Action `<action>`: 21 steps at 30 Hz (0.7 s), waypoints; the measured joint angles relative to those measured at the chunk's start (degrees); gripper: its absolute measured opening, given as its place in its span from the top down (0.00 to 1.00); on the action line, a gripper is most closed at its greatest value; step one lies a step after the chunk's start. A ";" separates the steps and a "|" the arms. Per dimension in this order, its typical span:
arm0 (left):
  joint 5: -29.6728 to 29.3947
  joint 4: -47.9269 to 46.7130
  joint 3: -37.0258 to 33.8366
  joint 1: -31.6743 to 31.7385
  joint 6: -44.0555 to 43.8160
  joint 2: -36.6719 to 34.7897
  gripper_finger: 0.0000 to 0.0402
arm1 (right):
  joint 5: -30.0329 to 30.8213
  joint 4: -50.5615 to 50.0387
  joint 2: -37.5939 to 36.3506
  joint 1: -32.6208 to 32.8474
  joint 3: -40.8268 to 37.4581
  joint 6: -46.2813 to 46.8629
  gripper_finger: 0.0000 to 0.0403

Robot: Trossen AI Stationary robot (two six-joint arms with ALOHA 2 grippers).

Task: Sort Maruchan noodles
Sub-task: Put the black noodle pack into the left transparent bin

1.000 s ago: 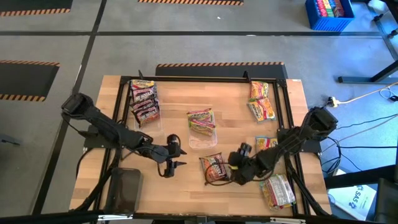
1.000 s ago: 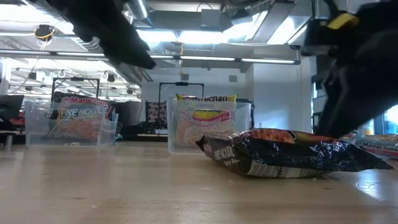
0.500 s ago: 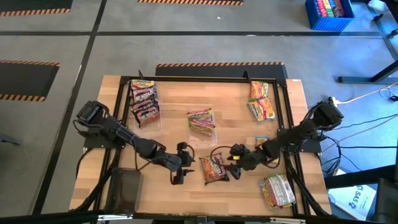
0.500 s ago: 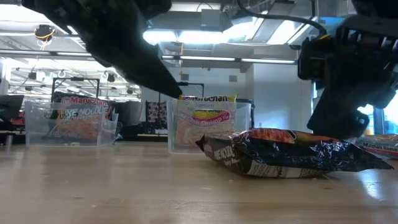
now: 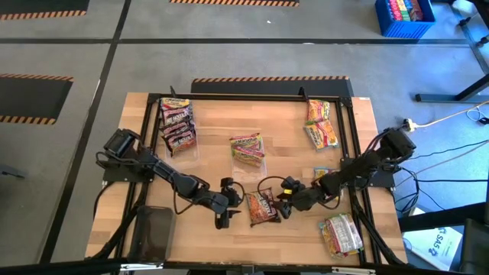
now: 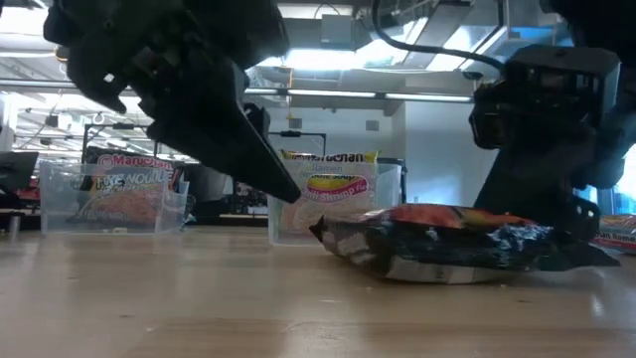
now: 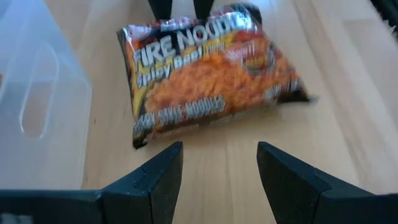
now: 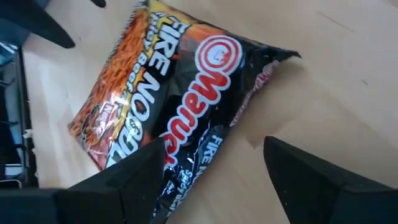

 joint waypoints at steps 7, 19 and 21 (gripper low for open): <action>0.10 1.40 0.04 0.57 -0.03 1.11 0.50 | -0.49 6.90 2.89 -0.04 0.02 -0.63 0.33; -0.68 1.24 0.02 0.82 -0.09 1.13 0.50 | 1.67 12.61 6.04 -0.79 0.09 -0.64 0.33; -0.71 0.96 0.02 0.86 -0.09 1.13 0.50 | 2.11 14.54 7.31 -0.79 0.24 -0.97 0.33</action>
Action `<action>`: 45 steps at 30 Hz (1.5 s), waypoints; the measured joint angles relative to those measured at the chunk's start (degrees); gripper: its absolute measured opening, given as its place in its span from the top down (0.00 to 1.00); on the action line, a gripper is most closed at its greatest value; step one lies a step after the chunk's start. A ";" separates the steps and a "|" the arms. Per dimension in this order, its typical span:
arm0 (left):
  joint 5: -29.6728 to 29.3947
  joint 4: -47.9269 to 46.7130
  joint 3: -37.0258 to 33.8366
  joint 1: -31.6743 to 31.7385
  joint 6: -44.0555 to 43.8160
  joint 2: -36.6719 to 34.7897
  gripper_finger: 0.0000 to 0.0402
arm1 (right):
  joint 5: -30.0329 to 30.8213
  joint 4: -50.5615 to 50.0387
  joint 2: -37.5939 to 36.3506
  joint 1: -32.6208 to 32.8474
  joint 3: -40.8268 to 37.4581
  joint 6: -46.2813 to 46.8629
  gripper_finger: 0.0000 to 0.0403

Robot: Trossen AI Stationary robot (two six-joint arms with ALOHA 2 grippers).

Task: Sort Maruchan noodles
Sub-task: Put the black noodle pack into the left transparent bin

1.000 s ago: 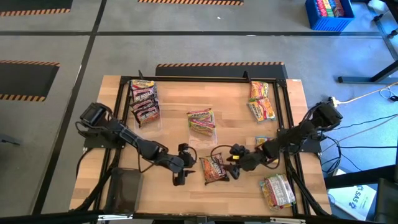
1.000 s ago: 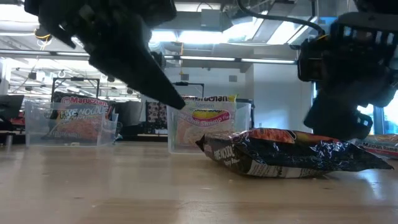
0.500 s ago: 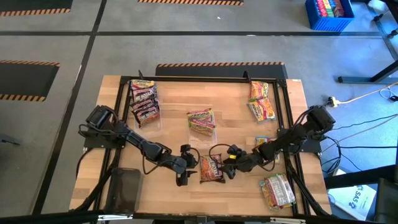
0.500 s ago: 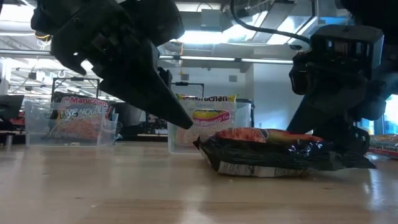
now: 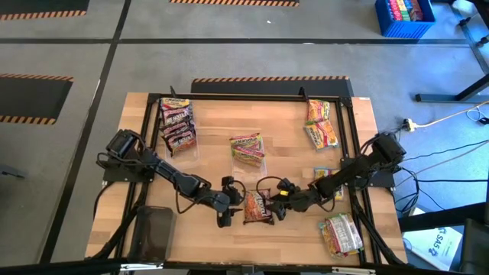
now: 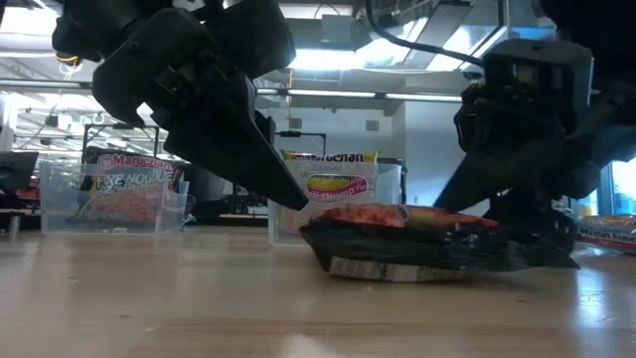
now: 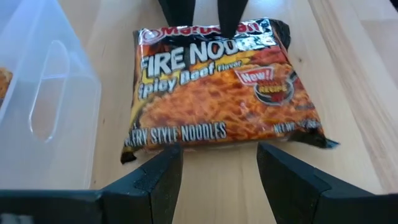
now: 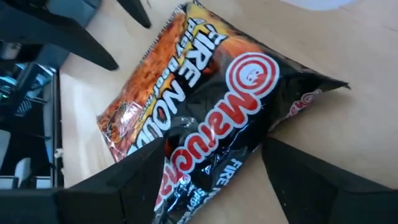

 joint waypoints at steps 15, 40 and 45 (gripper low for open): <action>0.65 -5.30 -0.04 -0.21 -2.53 0.00 0.50 | 0.05 1.91 1.38 0.00 1.67 -3.81 0.33; 2.35 -0.67 -0.11 0.44 -2.64 2.91 0.50 | -0.74 1.85 4.19 -1.11 7.92 -7.84 0.33; 2.52 -0.87 -0.20 0.37 -2.73 2.99 0.50 | 1.83 3.56 4.13 -1.02 9.61 -11.93 0.33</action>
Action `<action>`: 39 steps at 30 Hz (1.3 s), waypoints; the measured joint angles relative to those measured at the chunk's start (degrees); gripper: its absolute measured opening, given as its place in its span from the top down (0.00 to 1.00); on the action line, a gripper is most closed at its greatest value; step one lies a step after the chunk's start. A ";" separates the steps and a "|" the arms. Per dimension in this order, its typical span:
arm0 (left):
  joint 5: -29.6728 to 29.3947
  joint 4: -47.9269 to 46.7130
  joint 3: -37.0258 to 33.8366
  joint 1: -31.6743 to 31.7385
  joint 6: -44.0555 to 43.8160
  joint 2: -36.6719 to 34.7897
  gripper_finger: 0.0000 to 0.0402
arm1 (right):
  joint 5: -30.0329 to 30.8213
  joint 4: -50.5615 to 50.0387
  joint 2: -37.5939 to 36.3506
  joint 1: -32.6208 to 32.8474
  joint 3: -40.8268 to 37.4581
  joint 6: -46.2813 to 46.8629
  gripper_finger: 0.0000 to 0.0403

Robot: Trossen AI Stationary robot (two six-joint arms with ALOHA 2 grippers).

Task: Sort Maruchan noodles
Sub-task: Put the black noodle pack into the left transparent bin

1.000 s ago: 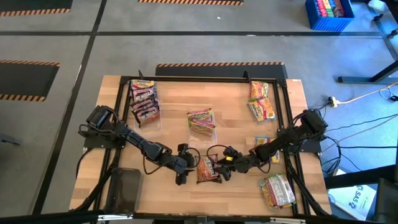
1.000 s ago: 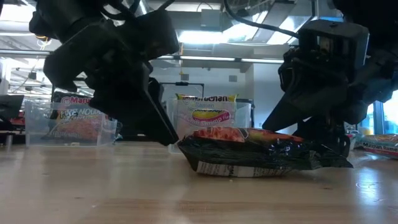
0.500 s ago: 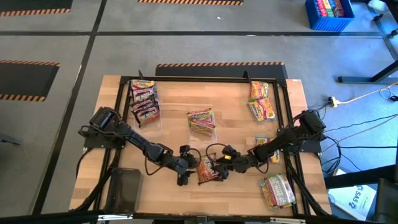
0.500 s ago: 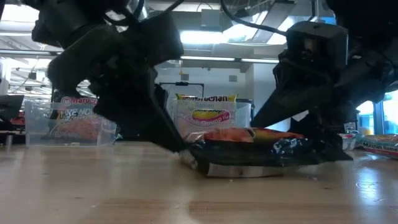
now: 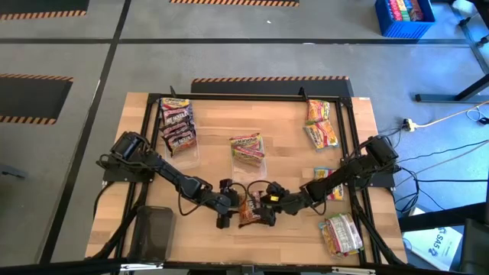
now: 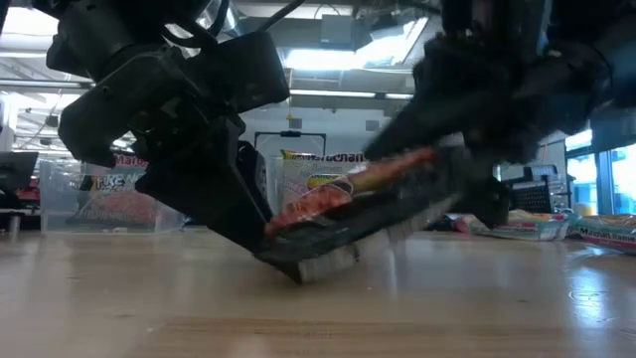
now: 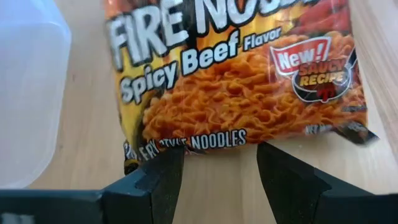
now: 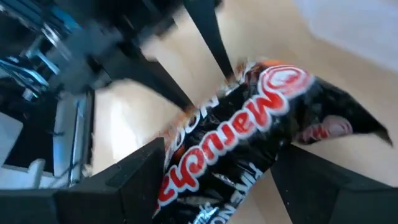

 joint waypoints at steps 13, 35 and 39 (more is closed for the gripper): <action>-0.16 2.30 -0.09 0.02 -0.22 0.14 0.50 | 2.32 -1.20 -0.33 -0.55 1.63 -4.19 0.38; -1.13 -1.94 0.31 -1.38 -2.25 -3.93 0.50 | 1.52 -6.42 -2.76 -0.42 1.63 -14.09 0.66; -0.93 -5.46 0.50 -2.90 -2.24 -7.78 0.50 | 0.43 -6.28 -3.36 -0.39 1.56 -16.77 0.68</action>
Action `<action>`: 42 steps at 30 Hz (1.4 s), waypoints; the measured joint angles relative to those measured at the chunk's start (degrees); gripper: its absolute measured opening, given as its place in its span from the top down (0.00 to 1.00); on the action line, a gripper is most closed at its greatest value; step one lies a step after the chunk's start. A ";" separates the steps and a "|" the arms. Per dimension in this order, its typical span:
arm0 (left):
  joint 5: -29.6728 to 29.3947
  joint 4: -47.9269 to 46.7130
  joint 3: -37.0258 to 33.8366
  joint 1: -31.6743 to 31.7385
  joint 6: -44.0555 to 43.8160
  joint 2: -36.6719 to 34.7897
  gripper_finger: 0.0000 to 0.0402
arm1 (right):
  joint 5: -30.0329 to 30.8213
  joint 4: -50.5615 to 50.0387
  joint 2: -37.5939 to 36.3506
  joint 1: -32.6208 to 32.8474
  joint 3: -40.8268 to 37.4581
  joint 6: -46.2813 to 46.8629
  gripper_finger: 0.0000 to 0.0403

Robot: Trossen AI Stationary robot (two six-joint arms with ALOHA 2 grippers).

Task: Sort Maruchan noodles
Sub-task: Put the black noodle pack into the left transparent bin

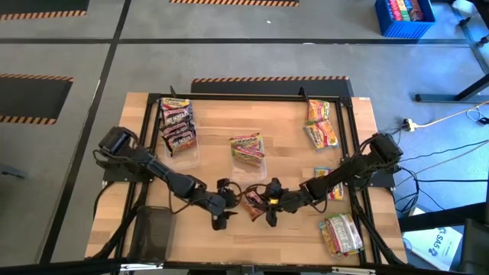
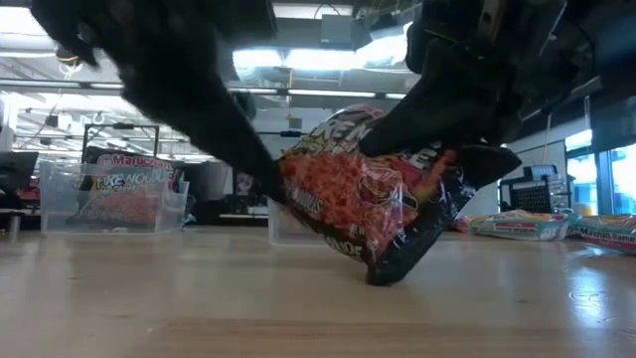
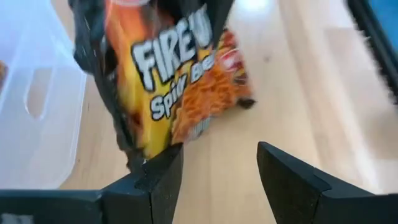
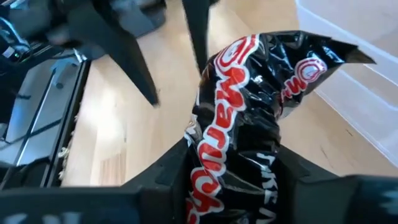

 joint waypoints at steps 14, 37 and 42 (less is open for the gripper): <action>-9.12 -15.25 -0.24 -5.23 0.66 -11.74 0.50 | -0.50 0.87 -0.12 -0.02 0.03 -6.91 0.69; -5.38 -0.19 -0.30 1.05 2.34 -11.63 0.32 | -2.92 -10.56 -0.25 0.00 8.81 -13.68 0.69; 0.58 0.04 -0.32 3.24 3.81 -11.63 0.29 | -2.93 -10.51 -0.25 -0.02 8.81 -16.99 0.69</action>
